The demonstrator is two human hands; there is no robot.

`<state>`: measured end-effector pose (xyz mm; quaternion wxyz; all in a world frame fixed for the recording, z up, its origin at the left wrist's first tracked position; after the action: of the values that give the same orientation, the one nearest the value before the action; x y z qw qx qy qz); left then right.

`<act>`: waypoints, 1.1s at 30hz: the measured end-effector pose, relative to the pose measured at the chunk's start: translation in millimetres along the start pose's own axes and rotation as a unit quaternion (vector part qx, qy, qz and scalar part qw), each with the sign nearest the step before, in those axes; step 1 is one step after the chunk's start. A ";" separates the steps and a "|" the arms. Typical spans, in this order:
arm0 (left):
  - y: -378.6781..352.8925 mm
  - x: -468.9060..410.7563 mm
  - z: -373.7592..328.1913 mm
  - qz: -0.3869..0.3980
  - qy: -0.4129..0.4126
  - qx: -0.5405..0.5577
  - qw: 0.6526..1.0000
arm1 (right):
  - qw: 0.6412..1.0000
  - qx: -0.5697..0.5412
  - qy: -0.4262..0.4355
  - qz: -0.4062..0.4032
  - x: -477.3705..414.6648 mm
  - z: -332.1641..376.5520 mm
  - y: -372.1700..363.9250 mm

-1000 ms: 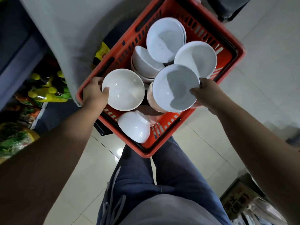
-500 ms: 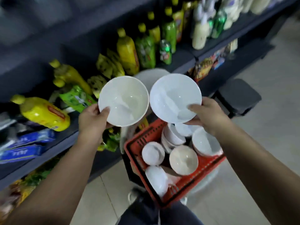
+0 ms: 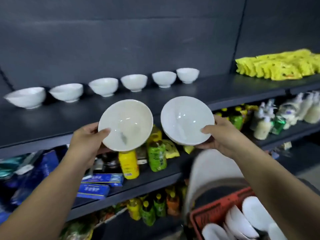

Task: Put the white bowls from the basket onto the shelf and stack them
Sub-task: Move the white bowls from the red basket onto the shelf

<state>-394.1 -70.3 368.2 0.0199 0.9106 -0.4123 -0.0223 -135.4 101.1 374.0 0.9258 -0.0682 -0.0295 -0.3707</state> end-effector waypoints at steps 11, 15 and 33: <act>275.0 33.6 -24.2 -0.146 0.029 -0.007 0.989 | 0.987 -0.014 -0.058 0.148 -96.9 6.5 -269.4; 326.8 26.3 -20.1 -0.172 0.046 -0.018 0.984 | 0.980 0.015 -0.074 0.183 -132.4 4.6 -325.4; 379.5 -138.4 7.7 -0.158 0.142 0.024 0.977 | 0.980 0.064 -0.133 0.135 -283.3 -12.8 -363.1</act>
<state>-770.3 -216.5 384.6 0.0523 0.9583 -0.2564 0.1145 -591.0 32.7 369.4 0.9575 -0.0612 -0.1665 -0.2273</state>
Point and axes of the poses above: each hand's wrist, its own x-axis away from the middle knuckle, its own y-axis out of the back of the hand, z = x × y, the point moved 7 cm from there along -x, towards the middle knuckle, and after that the axes turned 13 degrees about z, right-handed, at the moved point
